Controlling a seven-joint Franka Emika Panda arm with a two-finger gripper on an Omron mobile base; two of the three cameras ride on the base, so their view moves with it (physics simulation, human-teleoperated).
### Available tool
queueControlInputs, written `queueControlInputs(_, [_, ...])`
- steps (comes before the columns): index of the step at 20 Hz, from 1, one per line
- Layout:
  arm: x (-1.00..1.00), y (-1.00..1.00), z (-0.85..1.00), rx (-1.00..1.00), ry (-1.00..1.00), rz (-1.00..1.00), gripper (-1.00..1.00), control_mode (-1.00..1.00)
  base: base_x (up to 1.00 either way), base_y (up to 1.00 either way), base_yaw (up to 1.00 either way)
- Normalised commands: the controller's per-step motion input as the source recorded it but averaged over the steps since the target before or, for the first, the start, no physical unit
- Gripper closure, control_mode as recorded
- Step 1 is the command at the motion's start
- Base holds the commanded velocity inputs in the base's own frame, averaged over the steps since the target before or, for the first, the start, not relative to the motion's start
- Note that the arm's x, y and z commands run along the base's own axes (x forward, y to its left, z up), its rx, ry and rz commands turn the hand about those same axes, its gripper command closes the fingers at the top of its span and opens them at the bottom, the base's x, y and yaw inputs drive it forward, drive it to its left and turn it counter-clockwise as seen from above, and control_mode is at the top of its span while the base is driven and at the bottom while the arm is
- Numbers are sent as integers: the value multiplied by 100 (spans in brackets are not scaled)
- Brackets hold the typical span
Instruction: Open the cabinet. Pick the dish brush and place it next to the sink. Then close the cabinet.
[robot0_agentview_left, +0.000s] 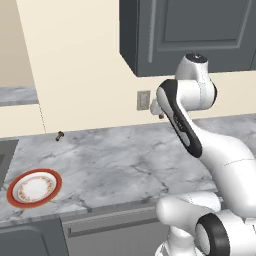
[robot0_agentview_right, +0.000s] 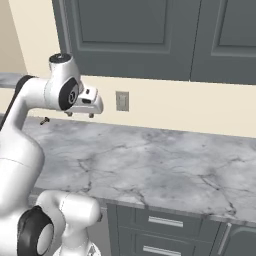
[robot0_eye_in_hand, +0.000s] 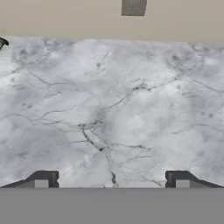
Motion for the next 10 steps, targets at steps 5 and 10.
queueControlInputs(5, [-60, 24, 44, -8, -60, 16, -100, -100, 0, 0, 0])
queueControlInputs(10, [-59, 6, 62, -1, -54, 8, -100, -100, 0, 0, 0])
